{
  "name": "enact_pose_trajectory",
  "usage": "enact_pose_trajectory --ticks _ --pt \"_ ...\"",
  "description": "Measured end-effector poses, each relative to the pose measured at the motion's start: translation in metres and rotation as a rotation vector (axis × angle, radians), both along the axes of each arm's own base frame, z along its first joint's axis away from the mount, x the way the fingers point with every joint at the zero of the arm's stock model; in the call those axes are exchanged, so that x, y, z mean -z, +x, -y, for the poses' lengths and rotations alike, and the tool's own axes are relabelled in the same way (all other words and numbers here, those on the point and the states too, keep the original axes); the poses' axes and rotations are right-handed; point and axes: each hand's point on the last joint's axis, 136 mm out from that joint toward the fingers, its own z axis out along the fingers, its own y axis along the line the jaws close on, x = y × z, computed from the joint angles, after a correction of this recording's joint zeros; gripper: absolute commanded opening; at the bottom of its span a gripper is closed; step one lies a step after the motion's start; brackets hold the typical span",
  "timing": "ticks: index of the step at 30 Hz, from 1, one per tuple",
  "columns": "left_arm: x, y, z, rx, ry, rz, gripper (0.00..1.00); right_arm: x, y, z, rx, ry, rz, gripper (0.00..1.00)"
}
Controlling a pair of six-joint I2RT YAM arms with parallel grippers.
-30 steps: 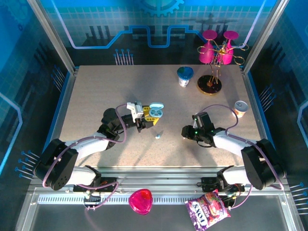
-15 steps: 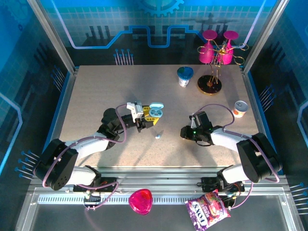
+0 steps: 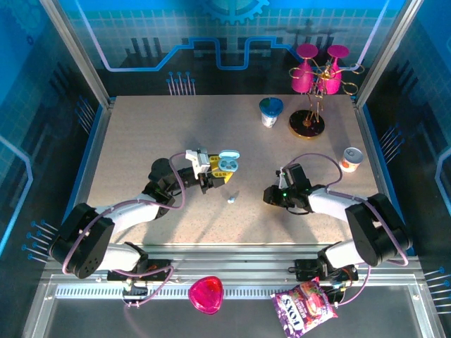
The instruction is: Insert the wireless bluetooth earbuds into the charging case
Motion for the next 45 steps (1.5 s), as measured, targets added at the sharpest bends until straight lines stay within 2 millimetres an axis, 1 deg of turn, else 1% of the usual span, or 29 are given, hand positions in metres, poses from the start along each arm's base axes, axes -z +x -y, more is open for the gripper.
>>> enact_pose_trajectory --ticks 4,9,20,24,26,29,32,37,41,45 --pt "0.000 0.000 0.000 0.000 0.000 0.000 0.32 0.001 0.001 0.000 -0.006 -0.005 -0.001 0.27" --pt "0.000 0.000 0.000 0.000 0.000 0.000 0.32 0.001 0.000 0.001 -0.015 -0.017 -0.002 0.21" --pt "0.001 0.001 0.000 -0.001 0.002 -0.003 0.32 -0.001 -0.003 0.002 -0.038 -0.061 -0.004 0.20" --pt "0.003 0.002 0.000 -0.008 0.003 -0.006 0.32 -0.012 -0.004 0.005 -0.049 -0.103 0.022 0.20" --pt "0.004 0.004 0.000 -0.014 0.005 -0.011 0.32 -0.024 -0.002 0.004 -0.055 -0.123 0.054 0.20" --pt "0.009 0.007 0.000 -0.022 0.010 -0.023 0.32 -0.046 0.002 0.003 -0.066 -0.155 0.117 0.20" --pt "0.016 0.010 0.001 -0.032 0.019 -0.042 0.31 -0.073 0.005 0.000 -0.076 -0.181 0.186 0.20" --pt "0.029 0.018 0.001 -0.056 0.037 -0.086 0.31 -0.123 0.007 -0.011 -0.103 -0.192 0.306 0.20" --pt "0.033 0.025 0.002 -0.070 0.045 -0.110 0.31 -0.157 0.004 -0.023 -0.131 -0.180 0.382 0.20" --pt "0.036 0.027 0.003 -0.074 0.051 -0.127 0.31 -0.195 0.003 -0.044 -0.178 -0.157 0.468 0.20"
